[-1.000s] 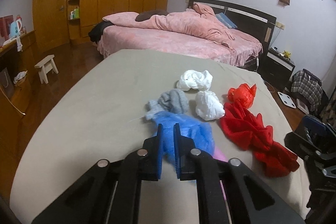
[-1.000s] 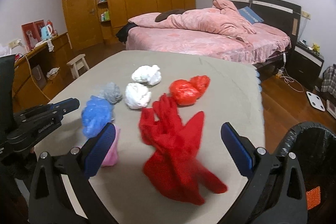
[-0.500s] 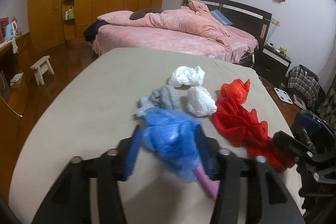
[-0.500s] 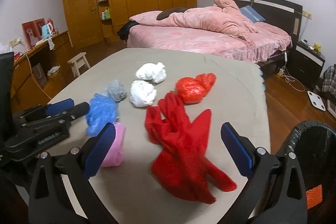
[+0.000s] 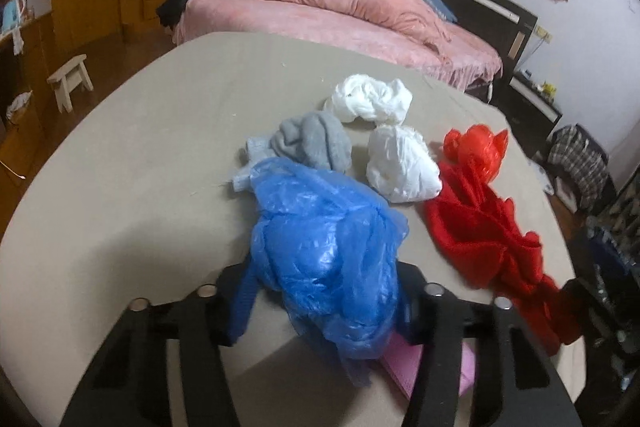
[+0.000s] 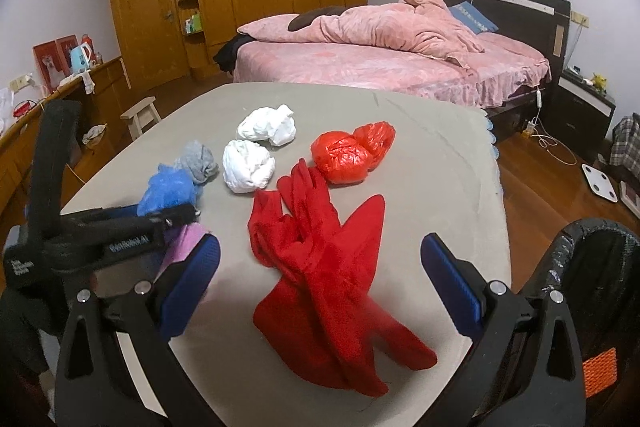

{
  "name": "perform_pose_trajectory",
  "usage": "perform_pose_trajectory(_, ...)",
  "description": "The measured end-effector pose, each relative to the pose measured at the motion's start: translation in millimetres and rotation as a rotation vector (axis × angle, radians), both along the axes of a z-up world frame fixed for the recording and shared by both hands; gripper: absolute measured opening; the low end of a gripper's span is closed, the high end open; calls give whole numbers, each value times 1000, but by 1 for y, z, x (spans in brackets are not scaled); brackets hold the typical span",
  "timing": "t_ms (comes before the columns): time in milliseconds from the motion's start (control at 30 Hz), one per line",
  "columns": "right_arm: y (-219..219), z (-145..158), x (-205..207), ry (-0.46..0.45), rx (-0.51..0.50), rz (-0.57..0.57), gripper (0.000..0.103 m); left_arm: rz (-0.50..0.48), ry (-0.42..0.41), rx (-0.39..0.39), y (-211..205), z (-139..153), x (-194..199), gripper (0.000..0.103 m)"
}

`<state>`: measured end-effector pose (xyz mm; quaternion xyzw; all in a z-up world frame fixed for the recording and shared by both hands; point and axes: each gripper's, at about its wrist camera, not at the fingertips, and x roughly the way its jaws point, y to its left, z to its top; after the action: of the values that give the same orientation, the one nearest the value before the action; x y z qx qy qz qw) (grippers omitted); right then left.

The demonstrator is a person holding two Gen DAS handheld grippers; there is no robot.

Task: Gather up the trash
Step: 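Lift the blue plastic bag with the left tool while the right tool reaches the pink bag, then close the right tool on the pink bag and lift it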

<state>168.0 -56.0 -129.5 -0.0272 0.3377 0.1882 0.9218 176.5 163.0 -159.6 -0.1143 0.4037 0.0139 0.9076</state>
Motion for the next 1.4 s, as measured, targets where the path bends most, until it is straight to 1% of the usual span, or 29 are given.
perform_pose_trajectory(67, 2, -1, 0, 3, 0, 3, 98, 8, -30, 5, 2, 6, -6, 50)
perform_pose_trajectory(100, 2, -1, -1, 0, -3, 6, 98, 11, -53, 6, 3, 12, -10, 50)
perform_pose_trajectory(200, 4, 2, -2, -10, -10, 10, 98, 8, -86, -1, 6, 25, -17, 50)
perform_pose_trajectory(300, 7, 6, -3, -11, 5, 13, 98, 3, -111, 33, 9, 37, -29, 50)
perform_pose_trajectory(400, 14, 7, -6, -9, 13, 27, 98, 4, -107, 61, 13, 39, -37, 50)
perform_pose_trajectory(500, 25, 7, -10, -6, 15, 40, 98, 5, -95, 125, 17, 35, -50, 50)
perform_pose_trajectory(700, 53, 0, -13, 31, 13, 84, 97, 34, -69, 142, 36, 26, -66, 50)
perform_pose_trajectory(733, 58, -2, -13, 38, 9, 93, 95, 39, -67, 142, 39, 26, -67, 50)
perform_pose_trajectory(767, 63, -3, -13, 44, 7, 100, 90, 42, -64, 143, 41, 25, -68, 50)
perform_pose_trajectory(833, 73, -7, -10, 66, -6, 120, 83, 51, -61, 151, 44, 23, -71, 50)
perform_pose_trajectory(933, 84, -14, -8, 99, -30, 137, 81, 63, -58, 148, 50, 21, -74, 50)
perform_pose_trajectory(1033, 93, -21, -6, 139, -55, 160, 70, 73, -54, 142, 56, 19, -77, 50)
perform_pose_trajectory(1067, 95, -24, -5, 150, -63, 165, 69, 77, -53, 138, 57, 18, -77, 50)
perform_pose_trajectory(1133, 98, -29, -5, 184, -67, 188, 55, 81, -51, 133, 59, 17, -78, 50)
perform_pose_trajectory(1200, 99, -32, -5, 211, -65, 209, 43, 81, -48, 130, 59, 17, -78, 50)
perform_pose_trajectory(1233, 100, -33, -6, 219, -59, 221, 34, 81, -48, 129, 58, 16, -79, 50)
perform_pose_trajectory(1267, 98, -32, -7, 220, -52, 228, 29, 79, -47, 128, 58, 17, -79, 50)
perform_pose_trajectory(1333, 96, -30, -9, 216, -32, 237, 24, 77, -48, 131, 55, 18, -79, 50)
perform_pose_trajectory(1400, 92, -25, -11, 202, -17, 234, 24, 73, -54, 133, 52, 21, -79, 50)
